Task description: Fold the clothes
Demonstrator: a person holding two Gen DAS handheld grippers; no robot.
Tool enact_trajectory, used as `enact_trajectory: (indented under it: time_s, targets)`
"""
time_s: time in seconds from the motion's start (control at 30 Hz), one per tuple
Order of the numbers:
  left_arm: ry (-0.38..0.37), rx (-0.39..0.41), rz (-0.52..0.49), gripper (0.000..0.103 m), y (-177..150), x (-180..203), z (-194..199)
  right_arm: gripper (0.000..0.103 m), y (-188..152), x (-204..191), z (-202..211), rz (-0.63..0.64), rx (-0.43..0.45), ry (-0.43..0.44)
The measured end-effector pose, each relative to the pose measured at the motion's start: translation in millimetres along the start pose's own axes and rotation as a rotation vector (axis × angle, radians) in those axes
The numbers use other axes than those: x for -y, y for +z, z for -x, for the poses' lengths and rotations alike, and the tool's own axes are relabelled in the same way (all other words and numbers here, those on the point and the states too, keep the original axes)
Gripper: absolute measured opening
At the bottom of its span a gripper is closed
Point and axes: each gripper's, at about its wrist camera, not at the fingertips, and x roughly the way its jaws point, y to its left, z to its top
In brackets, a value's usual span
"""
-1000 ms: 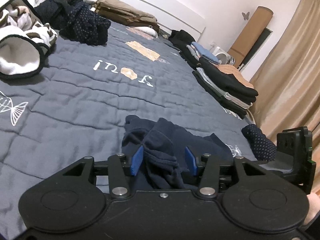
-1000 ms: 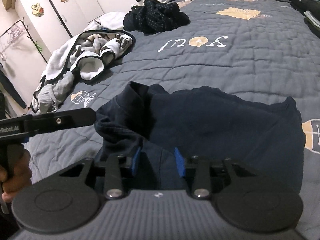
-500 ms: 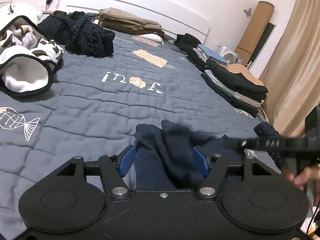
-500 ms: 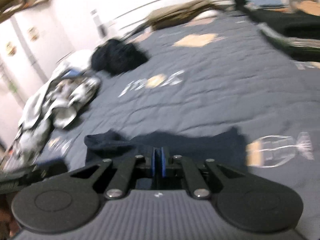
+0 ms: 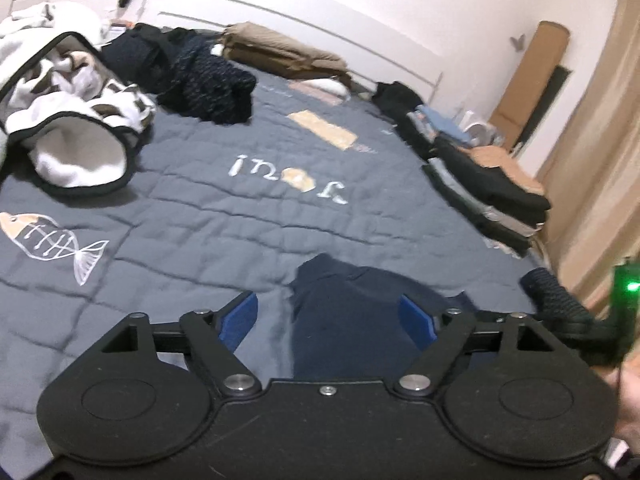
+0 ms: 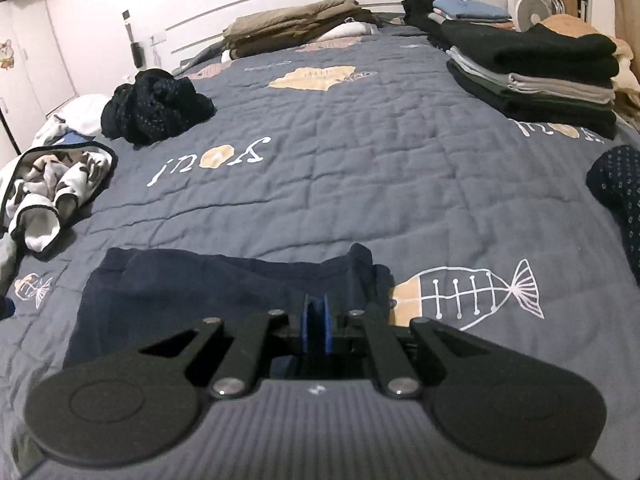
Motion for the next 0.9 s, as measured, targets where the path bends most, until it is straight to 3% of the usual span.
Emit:
enact_trajectory:
  time_s: [0.07, 0.2, 0.3, 0.4, 0.47, 0.5, 0.63, 0.73, 0.9]
  targets:
    - [-0.023, -0.001, -0.013, 0.078, -2, 5, 0, 0.013, 1, 1, 3, -0.006, 0.000, 0.032]
    - [-0.050, -0.012, -0.027, 0.078, -8, 10, -1, 0.037, 1, 7, 0, -0.035, 0.040, 0.115]
    - [-0.055, -0.024, -0.027, 0.078, -10, 10, -4, 0.039, -1, 13, -11, -0.088, 0.006, 0.140]
    - [-0.057, -0.042, -0.027, 0.078, -13, 9, -8, 0.031, -5, 14, -16, -0.115, -0.014, 0.146]
    - [-0.053, -0.049, -0.028, 0.078, -14, 8, -10, 0.011, -6, 12, -14, -0.124, -0.026, 0.142]
    - [-0.051, -0.051, -0.026, 0.078, -14, 7, -10, 0.007, -3, 14, -10, -0.144, -0.008, 0.150]
    - [-0.052, -0.049, -0.023, 0.078, -13, 6, -10, 0.006, 5, 15, 18, -0.147, 0.107, 0.164]
    - [-0.055, -0.052, -0.027, 0.078, -15, 6, -11, 0.007, 5, 5, 25, -0.004, 0.159, 0.088]
    - [-0.059, -0.069, -0.042, 0.078, -16, 7, -13, 0.012, -8, 16, -6, -0.001, 0.007, 0.048]
